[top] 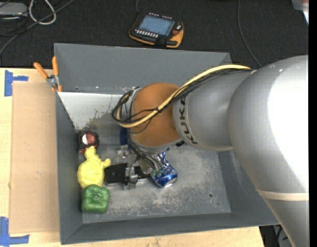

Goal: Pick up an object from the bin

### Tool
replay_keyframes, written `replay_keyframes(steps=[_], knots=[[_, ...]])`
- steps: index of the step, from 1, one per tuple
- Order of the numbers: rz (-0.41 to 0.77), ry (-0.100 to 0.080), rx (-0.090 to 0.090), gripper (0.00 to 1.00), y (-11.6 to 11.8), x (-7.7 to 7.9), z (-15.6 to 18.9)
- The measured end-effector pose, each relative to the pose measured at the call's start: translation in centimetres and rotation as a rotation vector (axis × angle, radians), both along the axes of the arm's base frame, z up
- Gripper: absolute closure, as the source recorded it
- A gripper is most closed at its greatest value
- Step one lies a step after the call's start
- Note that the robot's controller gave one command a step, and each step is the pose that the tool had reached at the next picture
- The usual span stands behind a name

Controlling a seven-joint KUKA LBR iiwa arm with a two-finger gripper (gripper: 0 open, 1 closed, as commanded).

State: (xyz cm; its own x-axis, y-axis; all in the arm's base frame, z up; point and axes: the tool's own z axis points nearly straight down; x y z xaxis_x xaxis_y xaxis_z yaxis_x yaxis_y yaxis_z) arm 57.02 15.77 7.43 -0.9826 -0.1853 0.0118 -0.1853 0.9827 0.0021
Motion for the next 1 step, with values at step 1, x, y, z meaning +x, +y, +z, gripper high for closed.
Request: replay_keyframes(steps=[1], knots=[[-0.001,0.002,0.0,1.0,-0.02,-0.07,0.41]])
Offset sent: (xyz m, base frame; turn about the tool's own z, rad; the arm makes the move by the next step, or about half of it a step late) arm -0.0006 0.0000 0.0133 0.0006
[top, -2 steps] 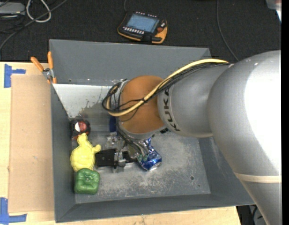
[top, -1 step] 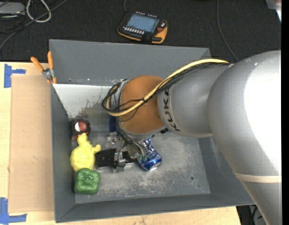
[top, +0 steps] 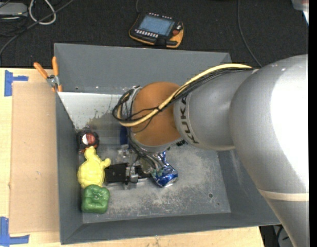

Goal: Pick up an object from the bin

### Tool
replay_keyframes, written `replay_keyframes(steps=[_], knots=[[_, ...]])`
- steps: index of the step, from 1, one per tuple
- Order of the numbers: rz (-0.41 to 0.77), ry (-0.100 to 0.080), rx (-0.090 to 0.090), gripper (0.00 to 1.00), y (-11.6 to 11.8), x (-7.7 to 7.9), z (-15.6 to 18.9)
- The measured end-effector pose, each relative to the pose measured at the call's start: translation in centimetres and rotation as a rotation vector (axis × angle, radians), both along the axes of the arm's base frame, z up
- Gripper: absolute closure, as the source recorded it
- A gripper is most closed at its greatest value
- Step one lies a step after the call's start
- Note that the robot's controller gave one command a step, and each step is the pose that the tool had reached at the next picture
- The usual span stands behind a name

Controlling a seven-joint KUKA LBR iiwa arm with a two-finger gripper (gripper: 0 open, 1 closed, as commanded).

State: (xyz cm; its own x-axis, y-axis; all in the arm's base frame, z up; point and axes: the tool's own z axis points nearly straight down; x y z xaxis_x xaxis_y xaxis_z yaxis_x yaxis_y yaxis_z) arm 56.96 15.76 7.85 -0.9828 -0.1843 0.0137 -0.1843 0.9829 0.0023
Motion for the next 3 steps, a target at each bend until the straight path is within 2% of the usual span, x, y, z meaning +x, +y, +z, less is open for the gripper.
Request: replay_keyframes(steps=[2,3], knots=[[-0.002,0.002,0.0,1.0,0.0,-0.1,1.7],[-0.003,0.003,0.0,1.0,0.0,-0.1,4.3]])
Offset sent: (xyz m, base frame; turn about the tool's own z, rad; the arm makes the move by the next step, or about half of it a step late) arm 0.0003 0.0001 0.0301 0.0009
